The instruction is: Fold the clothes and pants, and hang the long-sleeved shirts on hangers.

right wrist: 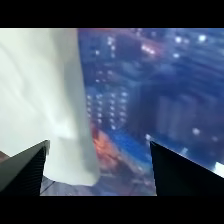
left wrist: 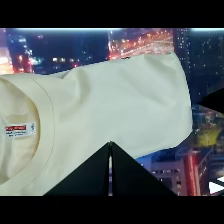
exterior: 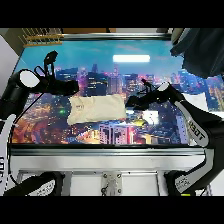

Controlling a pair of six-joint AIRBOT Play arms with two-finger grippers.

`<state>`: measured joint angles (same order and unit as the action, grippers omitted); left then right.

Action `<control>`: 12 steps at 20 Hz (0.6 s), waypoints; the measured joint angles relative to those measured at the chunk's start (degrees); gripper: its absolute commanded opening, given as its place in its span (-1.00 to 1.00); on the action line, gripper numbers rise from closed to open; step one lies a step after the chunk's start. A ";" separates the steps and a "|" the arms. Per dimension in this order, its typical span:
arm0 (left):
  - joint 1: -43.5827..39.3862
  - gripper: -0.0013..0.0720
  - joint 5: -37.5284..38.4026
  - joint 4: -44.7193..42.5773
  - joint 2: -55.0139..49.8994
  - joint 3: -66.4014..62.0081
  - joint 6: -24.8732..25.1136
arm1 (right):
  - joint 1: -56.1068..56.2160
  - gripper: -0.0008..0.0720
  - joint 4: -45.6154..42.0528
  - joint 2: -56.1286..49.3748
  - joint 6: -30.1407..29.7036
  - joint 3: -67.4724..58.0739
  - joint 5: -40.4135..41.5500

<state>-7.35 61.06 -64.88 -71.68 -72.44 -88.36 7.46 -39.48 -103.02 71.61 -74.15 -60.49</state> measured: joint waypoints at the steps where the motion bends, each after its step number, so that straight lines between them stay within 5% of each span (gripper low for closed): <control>1: -0.17 -0.95 -0.09 0.00 0.02 0.15 0.00 | 0.94 1.00 3.10 -0.94 -1.42 0.15 0.74; 4: -0.48 -0.95 -0.39 0.02 0.07 0.42 0.02 | 5.03 0.84 10.14 -2.97 -4.70 0.37 4.17; 6: -0.57 -0.95 -0.44 0.07 0.07 0.48 0.02 | 7.48 -0.79 11.43 -3.72 -6.69 0.35 7.50; 7: -0.59 -0.95 -0.46 0.15 0.07 0.50 0.02 | 8.26 -0.95 11.69 -4.00 -7.74 0.22 8.57; 12: -0.61 -0.95 0.02 0.15 0.07 0.52 -0.02 | 5.73 -0.95 8.31 0.33 -10.69 -3.98 7.87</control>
<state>-7.97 61.08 -64.73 -71.61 -71.92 -88.38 13.19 -31.18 -102.69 60.93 -78.13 -52.62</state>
